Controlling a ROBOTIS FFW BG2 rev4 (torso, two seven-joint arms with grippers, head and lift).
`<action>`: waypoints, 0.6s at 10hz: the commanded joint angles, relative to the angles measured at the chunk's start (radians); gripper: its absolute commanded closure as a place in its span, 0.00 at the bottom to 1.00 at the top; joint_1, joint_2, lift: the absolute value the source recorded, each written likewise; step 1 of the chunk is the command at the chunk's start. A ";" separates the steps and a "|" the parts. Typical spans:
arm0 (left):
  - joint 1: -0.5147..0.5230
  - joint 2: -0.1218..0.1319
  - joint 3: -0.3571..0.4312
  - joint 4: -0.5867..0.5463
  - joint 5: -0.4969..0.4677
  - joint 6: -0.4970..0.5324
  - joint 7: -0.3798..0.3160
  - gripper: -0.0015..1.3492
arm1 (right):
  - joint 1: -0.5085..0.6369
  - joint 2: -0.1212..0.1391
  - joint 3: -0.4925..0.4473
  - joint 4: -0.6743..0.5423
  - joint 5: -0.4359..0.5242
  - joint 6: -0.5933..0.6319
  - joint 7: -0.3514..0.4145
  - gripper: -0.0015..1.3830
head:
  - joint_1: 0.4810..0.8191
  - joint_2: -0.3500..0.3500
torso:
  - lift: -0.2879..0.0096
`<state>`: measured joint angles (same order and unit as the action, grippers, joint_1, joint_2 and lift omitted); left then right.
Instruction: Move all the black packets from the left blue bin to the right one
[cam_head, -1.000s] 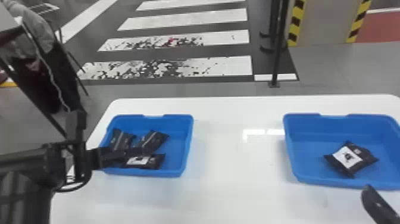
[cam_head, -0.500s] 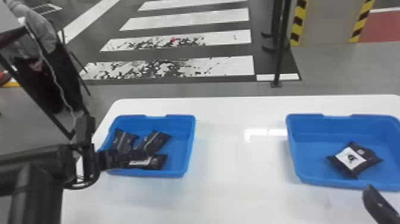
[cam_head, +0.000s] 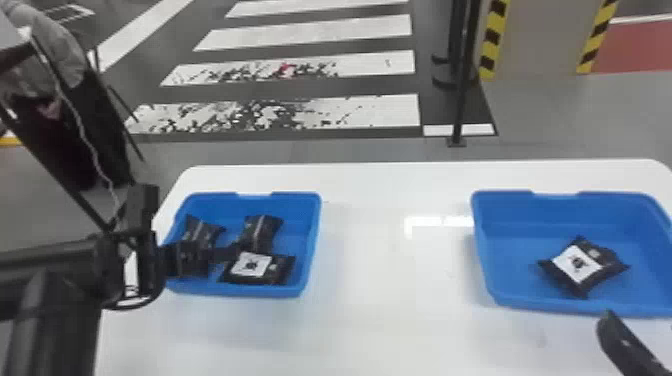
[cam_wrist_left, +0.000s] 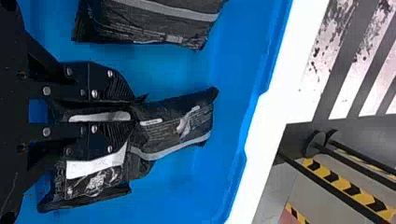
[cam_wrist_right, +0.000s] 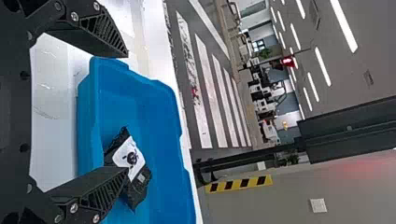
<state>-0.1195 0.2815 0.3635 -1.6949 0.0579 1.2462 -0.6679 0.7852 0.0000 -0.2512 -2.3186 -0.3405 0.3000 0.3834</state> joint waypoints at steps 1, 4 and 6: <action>0.007 0.010 -0.001 -0.059 -0.020 0.023 -0.019 0.89 | 0.000 0.001 0.000 0.000 -0.003 0.002 0.000 0.13 | 0.63 0.76 | 0.50; 0.053 0.021 0.029 -0.176 -0.002 0.077 -0.053 0.89 | 0.000 0.001 0.000 0.000 -0.013 0.004 0.000 0.13 | 0.63 0.76 | 0.50; 0.073 0.010 0.055 -0.176 0.006 0.084 -0.051 0.89 | -0.005 0.001 0.000 0.005 -0.018 0.004 0.000 0.13 | 0.63 0.77 | 0.50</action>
<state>-0.0540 0.2969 0.4083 -1.8709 0.0619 1.3302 -0.7204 0.7825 0.0000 -0.2513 -2.3141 -0.3578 0.3043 0.3834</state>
